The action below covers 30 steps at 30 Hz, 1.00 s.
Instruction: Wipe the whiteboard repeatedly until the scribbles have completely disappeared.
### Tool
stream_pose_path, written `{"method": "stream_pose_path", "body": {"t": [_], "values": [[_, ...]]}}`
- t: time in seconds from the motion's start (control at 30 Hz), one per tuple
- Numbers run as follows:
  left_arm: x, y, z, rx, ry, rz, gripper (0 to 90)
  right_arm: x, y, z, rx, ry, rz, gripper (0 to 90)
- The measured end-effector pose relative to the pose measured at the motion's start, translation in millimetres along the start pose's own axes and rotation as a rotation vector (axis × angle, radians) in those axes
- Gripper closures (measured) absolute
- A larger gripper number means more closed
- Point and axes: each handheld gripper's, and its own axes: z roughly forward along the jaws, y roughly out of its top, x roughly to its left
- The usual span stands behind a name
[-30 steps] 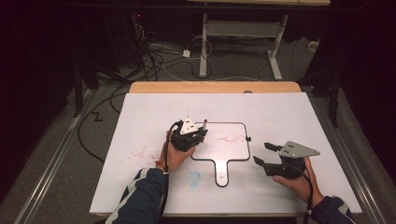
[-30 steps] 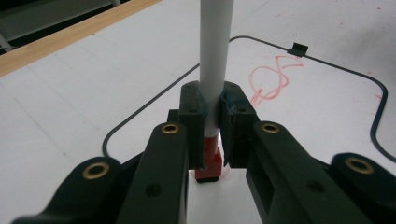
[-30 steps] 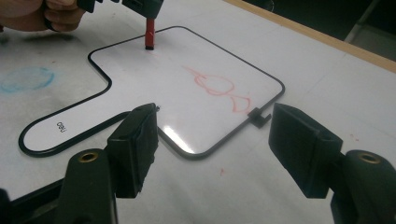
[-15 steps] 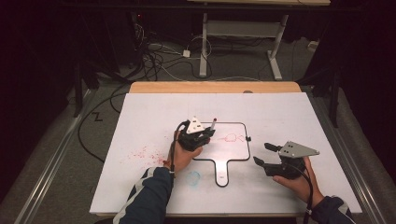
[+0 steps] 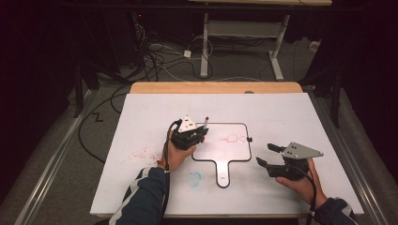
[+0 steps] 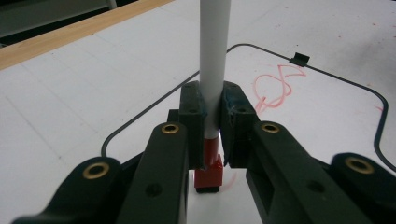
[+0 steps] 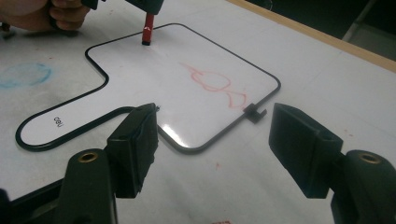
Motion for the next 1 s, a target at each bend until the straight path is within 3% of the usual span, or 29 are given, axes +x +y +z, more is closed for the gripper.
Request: {"method": "stream_pose_path", "body": {"t": [0.13,0.43,0.6,1.0], "values": [[-3.7,-0.1,2.1,-0.007,-0.033,-0.016,78.8,1.7,0.5,1.6,0.004,0.005,-0.001,33.6],[-25.2,20.9,32.8,0.009,-0.067,0.059,78.8,1.7,0.2,2.5,0.01,0.005,-0.006,33.7],[-29.4,30.8,48.8,0.015,-0.079,0.057,78.8,-1.2,-1.1,1.6,0.009,-0.001,0.001,33.7],[-57.5,52.5,83.1,0.033,-0.138,0.125,78.8,0.0,-1.0,1.5,0.01,0.009,-0.005,33.7]]}}
